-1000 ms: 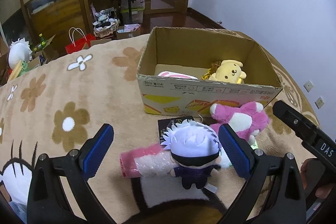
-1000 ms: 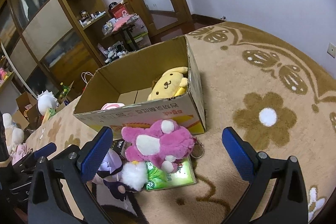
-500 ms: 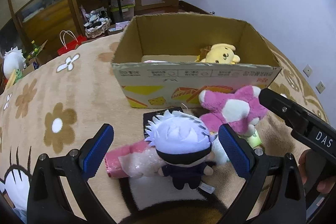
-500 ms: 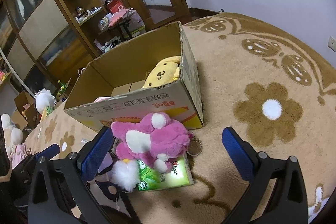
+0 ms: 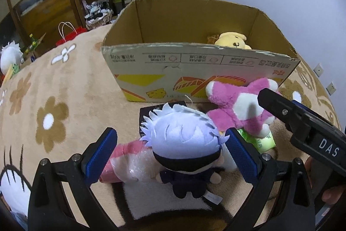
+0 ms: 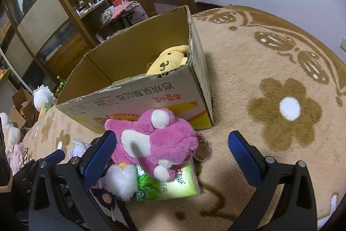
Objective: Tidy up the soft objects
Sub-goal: 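Grasp the white-haired chibi doll with the left tool while the right tool grasps the pink bear plush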
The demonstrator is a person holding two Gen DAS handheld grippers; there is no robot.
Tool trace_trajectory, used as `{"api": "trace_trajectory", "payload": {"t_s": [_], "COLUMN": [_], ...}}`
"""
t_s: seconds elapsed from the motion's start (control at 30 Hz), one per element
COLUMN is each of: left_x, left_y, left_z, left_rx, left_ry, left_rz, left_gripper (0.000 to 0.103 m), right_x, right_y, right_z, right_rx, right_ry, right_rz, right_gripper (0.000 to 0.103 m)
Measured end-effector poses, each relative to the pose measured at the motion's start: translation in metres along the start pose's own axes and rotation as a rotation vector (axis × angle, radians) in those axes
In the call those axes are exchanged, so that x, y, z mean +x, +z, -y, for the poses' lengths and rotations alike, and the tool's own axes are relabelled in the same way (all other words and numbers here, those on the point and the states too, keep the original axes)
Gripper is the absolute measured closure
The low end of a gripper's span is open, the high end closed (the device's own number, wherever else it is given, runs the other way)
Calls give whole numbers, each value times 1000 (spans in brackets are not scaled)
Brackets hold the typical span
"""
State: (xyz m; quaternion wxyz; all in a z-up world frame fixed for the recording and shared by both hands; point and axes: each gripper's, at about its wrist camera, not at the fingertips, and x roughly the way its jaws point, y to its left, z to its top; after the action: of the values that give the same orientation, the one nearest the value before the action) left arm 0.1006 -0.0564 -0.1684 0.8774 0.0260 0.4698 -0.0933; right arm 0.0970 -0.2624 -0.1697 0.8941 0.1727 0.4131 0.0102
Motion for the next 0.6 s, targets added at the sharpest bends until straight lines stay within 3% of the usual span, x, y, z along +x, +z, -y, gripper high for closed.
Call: {"api": "trace_trajectory", "payload": {"t_s": [0.13,0.23,0.3,0.43,0.53,0.57,0.6], "left_x": [3,6,7,7,7,7,7], "left_y": [-1,-2,-3,-4,-5,-5,-6], "left_z": [1,1,1,4,7,8,10], "left_rx": [20,16,11,39,49,52,58], "left_ry": [28,14,6,25,4,-3,-14], "left_rz": [3,-3,-3,2,0,-3,-6], "left_gripper": [4,4,4,8,20,27,34], "right_x": [5,6,8,12,9,9,9], "right_y": [1,0,-1,-3,-3,-3,-3], "right_z": [1,-1,-3,-1,-2,-1,1], "right_rx": [20,21,7,32,16,19,26], "right_ry": [30,39,34,58,52,53,57], "right_rz": [-20,-21,-29,-46,-34,-32,-30], "right_gripper": [12,14,27,39,49,57,58]}}
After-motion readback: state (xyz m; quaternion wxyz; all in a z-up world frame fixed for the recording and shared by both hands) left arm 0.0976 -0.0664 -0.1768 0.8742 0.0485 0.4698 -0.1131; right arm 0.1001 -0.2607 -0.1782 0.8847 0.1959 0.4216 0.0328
